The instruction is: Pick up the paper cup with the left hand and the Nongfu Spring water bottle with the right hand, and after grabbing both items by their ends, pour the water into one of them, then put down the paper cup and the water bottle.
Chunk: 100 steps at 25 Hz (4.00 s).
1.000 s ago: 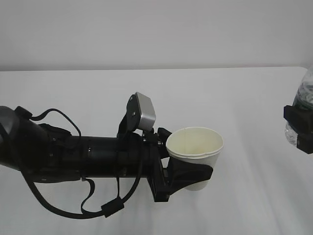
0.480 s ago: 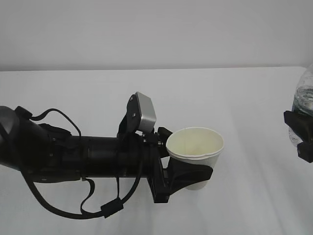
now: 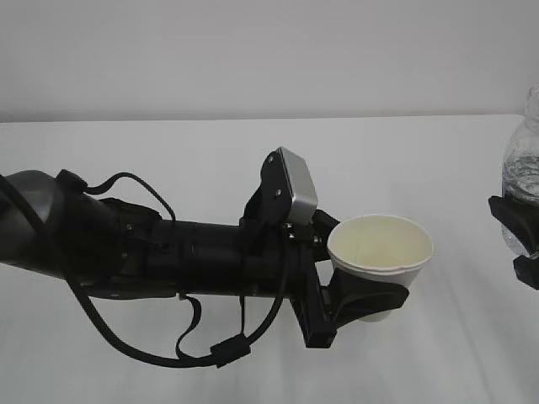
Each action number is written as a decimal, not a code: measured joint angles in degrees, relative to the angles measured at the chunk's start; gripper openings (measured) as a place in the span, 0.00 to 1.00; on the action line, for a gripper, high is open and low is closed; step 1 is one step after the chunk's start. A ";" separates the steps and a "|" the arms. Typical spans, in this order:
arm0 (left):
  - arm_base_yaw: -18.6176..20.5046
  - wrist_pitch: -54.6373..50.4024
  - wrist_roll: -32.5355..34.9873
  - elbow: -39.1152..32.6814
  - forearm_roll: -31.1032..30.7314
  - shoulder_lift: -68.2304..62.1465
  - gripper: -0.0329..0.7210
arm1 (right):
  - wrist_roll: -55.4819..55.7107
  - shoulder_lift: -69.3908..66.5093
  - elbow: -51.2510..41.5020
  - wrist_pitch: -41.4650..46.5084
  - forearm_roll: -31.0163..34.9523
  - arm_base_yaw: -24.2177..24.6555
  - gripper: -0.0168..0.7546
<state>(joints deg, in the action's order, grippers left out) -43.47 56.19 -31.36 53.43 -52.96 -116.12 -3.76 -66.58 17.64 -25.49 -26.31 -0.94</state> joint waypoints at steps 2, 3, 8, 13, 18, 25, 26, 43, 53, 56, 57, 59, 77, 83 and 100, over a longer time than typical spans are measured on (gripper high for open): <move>0.00 -0.04 0.00 0.51 0.15 0.00 0.68 | -0.52 0.00 0.00 0.00 0.00 0.00 0.58; 0.00 -0.04 0.00 0.74 0.28 0.00 0.68 | -1.10 0.00 0.00 0.09 0.00 0.00 0.58; -0.26 -0.13 0.00 0.74 0.36 -1.04 0.68 | -5.08 0.00 0.00 0.09 0.00 0.00 0.58; -1.26 -0.13 0.00 0.74 0.36 -1.04 0.68 | -9.54 0.00 0.00 0.09 0.00 0.00 0.58; -1.58 -0.13 0.00 0.74 0.36 -1.33 0.68 | -14.69 0.00 0.00 0.09 0.00 0.00 0.58; -2.69 -0.13 0.00 0.74 0.36 -1.33 0.68 | -20.77 0.00 0.00 0.23 0.00 0.00 0.58; -2.93 -0.13 0.00 0.74 0.36 -1.33 0.68 | -21.93 0.00 0.00 0.22 0.00 0.00 0.58; -3.28 -0.13 0.00 0.74 -0.79 -1.33 0.68 | -39.21 0.00 0.00 0.35 0.00 0.00 0.58; -3.41 -1.68 0.00 0.74 -1.60 -1.33 0.68 | -46.40 0.00 0.00 0.35 0.00 0.00 0.58; -3.64 -1.68 0.00 0.74 -1.60 -1.33 0.68 | -48.85 0.00 0.00 0.35 0.00 0.00 0.58; -3.73 -1.68 0.00 0.74 -1.60 -1.33 0.68 | -49.90 0.00 0.00 0.35 0.00 0.00 0.58; -3.84 -1.68 0.00 0.74 -1.60 -1.33 0.68 | -51.03 0.00 0.00 0.35 0.00 0.00 0.58; -3.86 -2.41 0.00 4.34 -0.45 -2.07 0.68 | -57.01 0.00 0.00 -1.27 -0.04 0.00 0.58; -4.57 -2.57 0.00 4.34 -0.45 -2.07 0.68 | -57.75 0.00 0.00 -2.21 -0.04 0.00 0.58; -6.07 -2.60 -6.01 4.34 -0.66 -2.07 0.68 | -61.02 0.00 0.00 -2.93 -0.04 0.00 0.58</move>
<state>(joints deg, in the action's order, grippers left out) -49.53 53.58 -37.37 57.77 -53.62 -118.19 -64.78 -66.58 17.64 -28.41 -26.35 -0.94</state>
